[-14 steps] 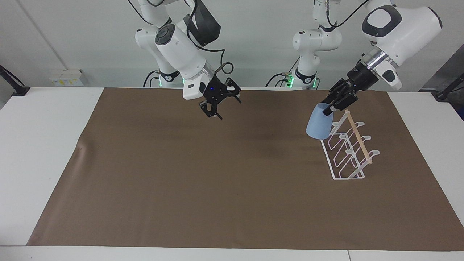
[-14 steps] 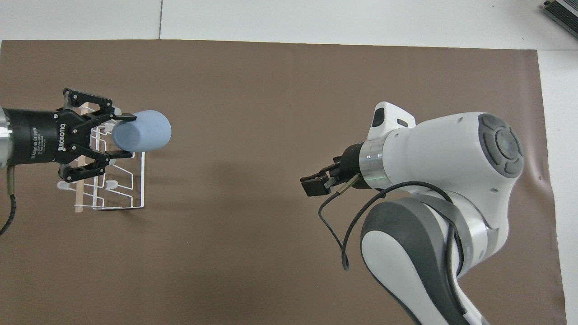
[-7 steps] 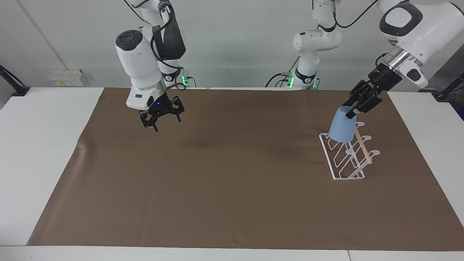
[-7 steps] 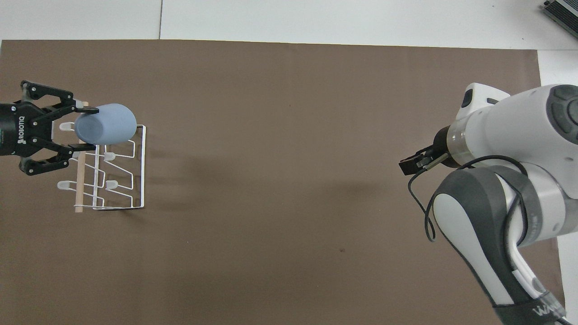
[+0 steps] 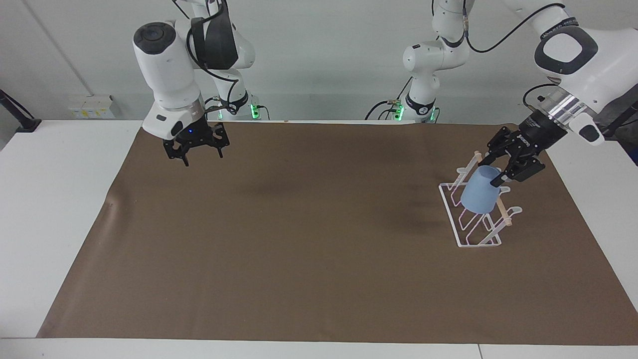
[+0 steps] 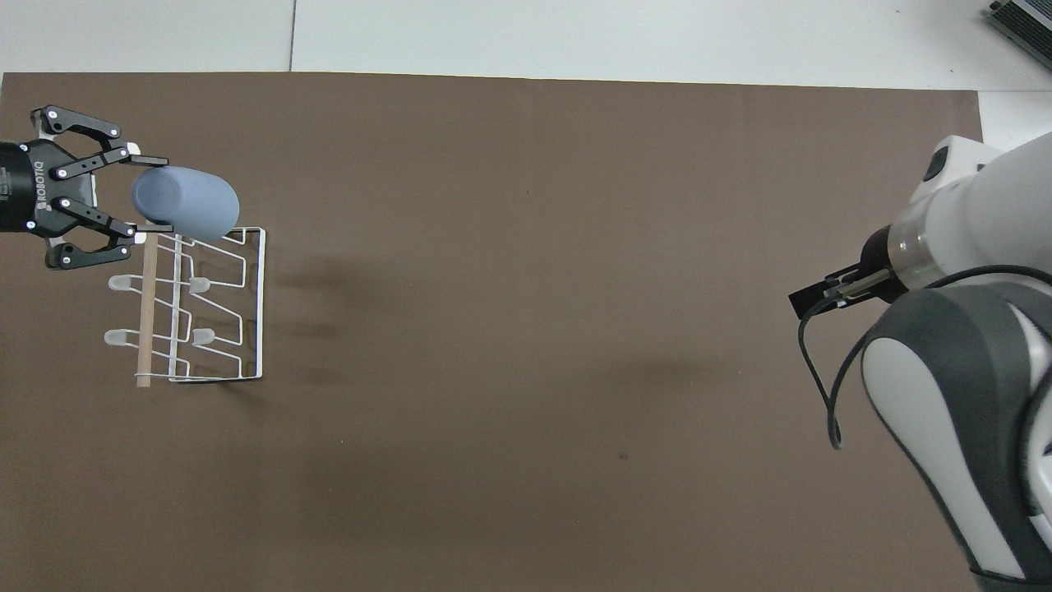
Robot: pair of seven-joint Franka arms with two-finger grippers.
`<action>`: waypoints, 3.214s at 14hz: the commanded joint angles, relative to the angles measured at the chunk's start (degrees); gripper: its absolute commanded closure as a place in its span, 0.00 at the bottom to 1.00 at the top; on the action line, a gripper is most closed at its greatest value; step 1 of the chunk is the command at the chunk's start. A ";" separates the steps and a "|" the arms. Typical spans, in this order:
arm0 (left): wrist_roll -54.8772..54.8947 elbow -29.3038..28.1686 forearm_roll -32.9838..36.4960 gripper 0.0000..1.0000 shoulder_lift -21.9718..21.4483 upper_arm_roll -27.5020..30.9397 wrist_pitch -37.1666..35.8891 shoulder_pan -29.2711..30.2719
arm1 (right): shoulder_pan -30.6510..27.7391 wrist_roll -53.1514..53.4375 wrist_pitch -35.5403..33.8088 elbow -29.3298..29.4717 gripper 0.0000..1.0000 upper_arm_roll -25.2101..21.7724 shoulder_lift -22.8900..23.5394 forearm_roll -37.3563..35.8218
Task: Hang cup on cup holder
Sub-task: 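Move the cup with the left gripper over the rack's top hook, then release the cup onto the rack hook and pull the left gripper back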
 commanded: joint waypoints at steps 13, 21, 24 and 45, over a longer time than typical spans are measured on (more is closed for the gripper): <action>-8.17 -5.71 -2.20 1.00 1.49 -0.65 8.47 1.87 | -2.04 6.52 -14.13 9.66 0.00 -1.81 -3.17 0.24; -7.83 -8.27 -2.20 1.00 1.75 -0.74 11.99 1.60 | -3.36 13.46 -13.96 9.04 0.00 -2.17 -3.44 4.72; -3.36 -7.57 -1.32 0.00 2.01 -0.65 10.86 1.43 | -3.45 13.11 -13.78 9.04 0.00 -2.08 -3.44 4.72; 70.47 4.03 31.99 0.00 -3.78 -3.19 -12.08 1.34 | -3.45 13.02 -14.40 9.13 0.00 -2.17 -3.44 4.63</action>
